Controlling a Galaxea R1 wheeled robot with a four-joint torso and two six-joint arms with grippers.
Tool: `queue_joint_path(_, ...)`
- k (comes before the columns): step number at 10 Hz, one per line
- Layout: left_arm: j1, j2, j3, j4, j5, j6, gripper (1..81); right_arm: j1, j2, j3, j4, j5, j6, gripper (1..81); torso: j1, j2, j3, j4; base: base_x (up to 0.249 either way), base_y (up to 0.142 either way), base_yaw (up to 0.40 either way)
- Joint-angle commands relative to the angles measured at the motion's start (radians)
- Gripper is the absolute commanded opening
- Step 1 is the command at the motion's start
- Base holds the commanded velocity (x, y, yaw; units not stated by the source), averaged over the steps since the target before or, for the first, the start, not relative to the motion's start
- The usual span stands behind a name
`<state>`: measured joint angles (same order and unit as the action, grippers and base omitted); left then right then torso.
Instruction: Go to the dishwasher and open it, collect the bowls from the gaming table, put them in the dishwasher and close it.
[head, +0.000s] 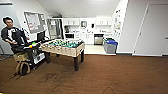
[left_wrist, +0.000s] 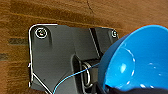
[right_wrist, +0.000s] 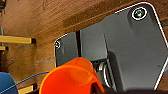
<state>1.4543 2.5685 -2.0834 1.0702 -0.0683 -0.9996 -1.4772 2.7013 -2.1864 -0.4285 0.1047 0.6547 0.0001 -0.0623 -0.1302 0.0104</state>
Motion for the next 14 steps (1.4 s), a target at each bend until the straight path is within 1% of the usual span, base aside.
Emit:
queue_joint_path(1,-0.050,-0.026,0.016,0.011,0.010,-0.001,1.0,0.050,-0.018,0.013,-0.019,-0.033,-0.003,1.0,0.000,0.000,0.000,0.000,0.000,0.000,-0.400)
queue_joint_path(2,-0.050,-0.026,0.016,0.013,0.005,-0.001,1.0,0.050,-0.018,0.013,-0.019,-0.033,-0.003,1.0,0.000,0.000,0.000,0.000,0.000,-0.300,0.000)
queue_joint_path(3,-0.050,-0.026,0.016,0.011,0.005,-0.001,1.0,0.051,-0.016,0.011,-0.019,-0.033,-0.001,1.0,0.000,0.000,0.000,0.000,0.000,-0.172,0.000)
queue_joint_path(14,-0.042,-0.025,0.016,0.011,0.004,0.001,1.0,0.048,-0.016,0.007,-0.021,-0.033,-0.003,1.0,0.000,0.000,0.000,0.000,0.000,0.000,0.000)
